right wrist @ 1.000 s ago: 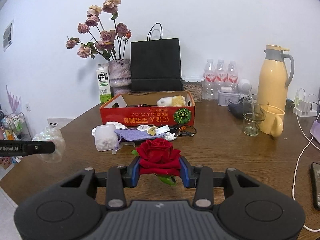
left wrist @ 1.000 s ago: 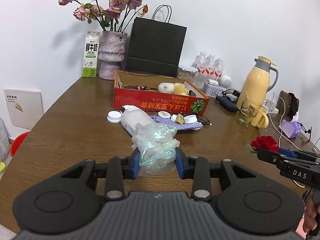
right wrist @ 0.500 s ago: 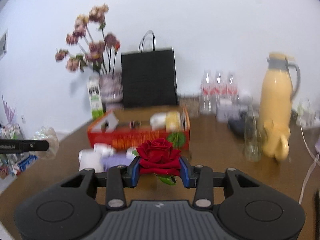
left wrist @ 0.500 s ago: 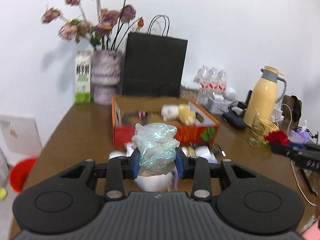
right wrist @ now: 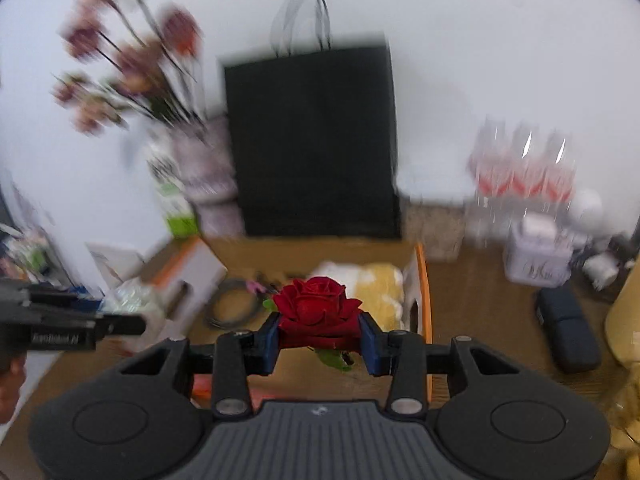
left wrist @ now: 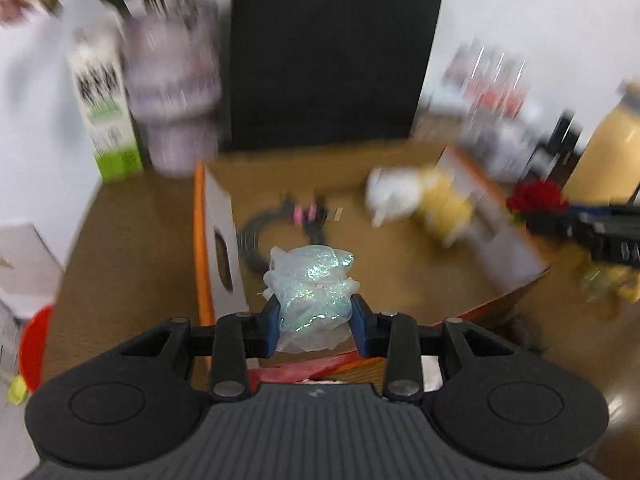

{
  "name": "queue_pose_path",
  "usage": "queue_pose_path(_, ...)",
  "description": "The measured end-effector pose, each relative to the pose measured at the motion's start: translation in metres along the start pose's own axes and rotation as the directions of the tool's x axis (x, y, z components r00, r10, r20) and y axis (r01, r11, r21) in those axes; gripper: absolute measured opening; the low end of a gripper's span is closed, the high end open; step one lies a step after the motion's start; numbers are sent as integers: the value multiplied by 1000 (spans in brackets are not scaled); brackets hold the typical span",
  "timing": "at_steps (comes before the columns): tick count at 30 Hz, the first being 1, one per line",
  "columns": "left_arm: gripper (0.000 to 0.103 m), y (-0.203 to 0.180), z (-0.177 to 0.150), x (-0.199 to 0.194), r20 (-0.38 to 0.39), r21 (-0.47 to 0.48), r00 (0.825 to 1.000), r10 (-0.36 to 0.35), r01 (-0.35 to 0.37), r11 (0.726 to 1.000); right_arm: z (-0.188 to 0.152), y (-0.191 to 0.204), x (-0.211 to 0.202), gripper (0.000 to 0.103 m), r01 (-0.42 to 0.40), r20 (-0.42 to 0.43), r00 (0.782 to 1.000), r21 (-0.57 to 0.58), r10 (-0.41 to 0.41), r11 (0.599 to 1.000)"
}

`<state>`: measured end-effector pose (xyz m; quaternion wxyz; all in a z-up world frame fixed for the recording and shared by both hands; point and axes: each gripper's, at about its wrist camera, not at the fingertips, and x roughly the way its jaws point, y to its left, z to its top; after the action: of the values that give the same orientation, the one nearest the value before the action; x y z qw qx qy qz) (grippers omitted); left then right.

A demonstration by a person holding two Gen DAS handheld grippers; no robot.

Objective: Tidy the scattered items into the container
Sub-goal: 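Carry the rose and clear bag into the box and open both grippers, then withdraw both grippers from the box back toward the table items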

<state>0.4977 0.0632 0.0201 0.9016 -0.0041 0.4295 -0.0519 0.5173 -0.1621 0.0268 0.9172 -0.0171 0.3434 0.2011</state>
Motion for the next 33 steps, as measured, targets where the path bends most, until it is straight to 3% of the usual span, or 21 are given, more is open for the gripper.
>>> queue_pose_path(4, 36, 9, -3, 47, -91, 43, 994, 55, -51, 998, -3, -7, 73, 39, 88, -167, 981, -40, -94, 995)
queue_pose_path(6, 39, 12, -5, 52, -77, 81, 995, 58, -52, 995, -13, -5, 94, 39, 114, -231, 964, -89, -132, 989)
queue_pose_path(8, 43, 13, -9, 51, -70, 111, 996, 64, -56, 992, -24, -1, 107, 41, 146, -265, 947, -155, -183, 977)
queue_pose_path(11, 46, 17, -7, 52, -65, 135, 996, 55, -46, 990, -23, -5, 109, 44, 134, -282, 944, -139, -169, 981)
queue_pose_path(13, 46, 20, -2, 51, -74, 120, 996, 44, -34, 992, -18, -3, 109, 59, 117, -312, 938, -129, -152, 985)
queue_pose_path(18, 62, 30, 6, 25, -39, 22, 999, 31, -30, 999, -5, 5, 82, 78, 114, -240, 960, -134, -144, 984)
queue_pose_path(27, 73, 31, -11, -54, 53, -30, 998, 44, -42, 999, -9, 1, 5, 80, 96, -118, 987, -77, -105, 992)
queue_pose_path(33, 80, 12, -36, -119, 158, -15, 987, -27, 30, 999, -30, -3, -58, 80, 111, -76, 990, -65, -116, 992)
